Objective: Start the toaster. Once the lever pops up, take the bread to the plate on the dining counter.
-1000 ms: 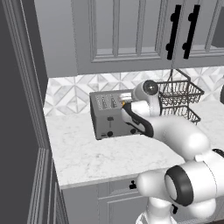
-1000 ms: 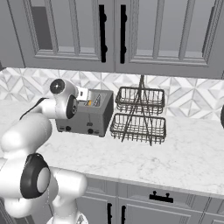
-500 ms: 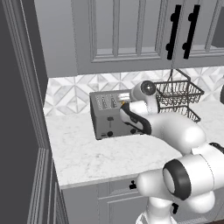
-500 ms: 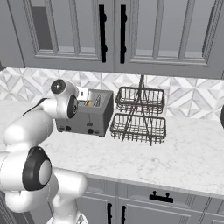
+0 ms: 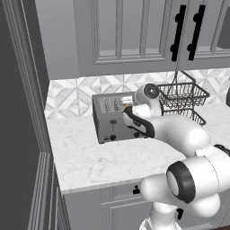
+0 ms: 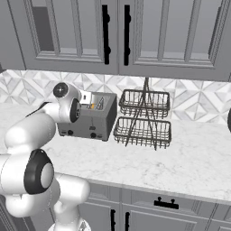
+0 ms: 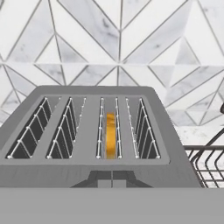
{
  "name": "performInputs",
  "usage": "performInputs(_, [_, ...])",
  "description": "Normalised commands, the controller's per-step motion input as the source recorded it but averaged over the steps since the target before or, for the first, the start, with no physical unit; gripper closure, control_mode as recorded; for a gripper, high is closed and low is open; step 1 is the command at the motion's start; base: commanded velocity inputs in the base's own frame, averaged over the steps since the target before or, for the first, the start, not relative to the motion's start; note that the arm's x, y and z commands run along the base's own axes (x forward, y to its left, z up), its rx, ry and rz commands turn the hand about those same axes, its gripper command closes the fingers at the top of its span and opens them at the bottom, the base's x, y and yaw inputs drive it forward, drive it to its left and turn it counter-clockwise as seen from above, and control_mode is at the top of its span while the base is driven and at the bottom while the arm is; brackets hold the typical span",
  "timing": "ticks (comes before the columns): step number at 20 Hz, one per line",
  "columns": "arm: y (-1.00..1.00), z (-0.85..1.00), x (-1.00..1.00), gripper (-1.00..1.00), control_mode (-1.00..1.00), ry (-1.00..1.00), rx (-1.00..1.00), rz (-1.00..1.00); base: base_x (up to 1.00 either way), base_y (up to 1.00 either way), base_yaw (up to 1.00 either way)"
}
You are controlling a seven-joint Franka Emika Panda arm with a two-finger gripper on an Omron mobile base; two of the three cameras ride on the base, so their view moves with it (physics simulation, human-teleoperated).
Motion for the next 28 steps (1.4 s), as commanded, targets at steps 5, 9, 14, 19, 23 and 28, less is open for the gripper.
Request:
performInputs(5, [0.00,-0.03,0.02,1.00,-1.00,0.00,0.00,0.00,0.00,0.00,0.00])
performInputs(9, [0.00,-0.01,0.05,1.00,-1.00,0.00,0.00,0.00,0.00,0.00,0.00])
performInputs(14, [0.00,0.00,0.02,1.00,-1.00,0.00,0.00,0.00,0.00,0.00,0.00])
performInputs(19, [0.00,-0.01,0.00,1.00,-1.00,0.00,0.00,0.00,0.00,0.00,0.00])
performInputs(23, [0.00,0.00,0.00,1.00,-1.00,0.00,0.00,0.00,0.00,0.00,0.00])
performInputs(28, [0.00,0.00,0.00,1.00,-1.00,0.01,0.00,0.00,0.00,0.00,0.00])
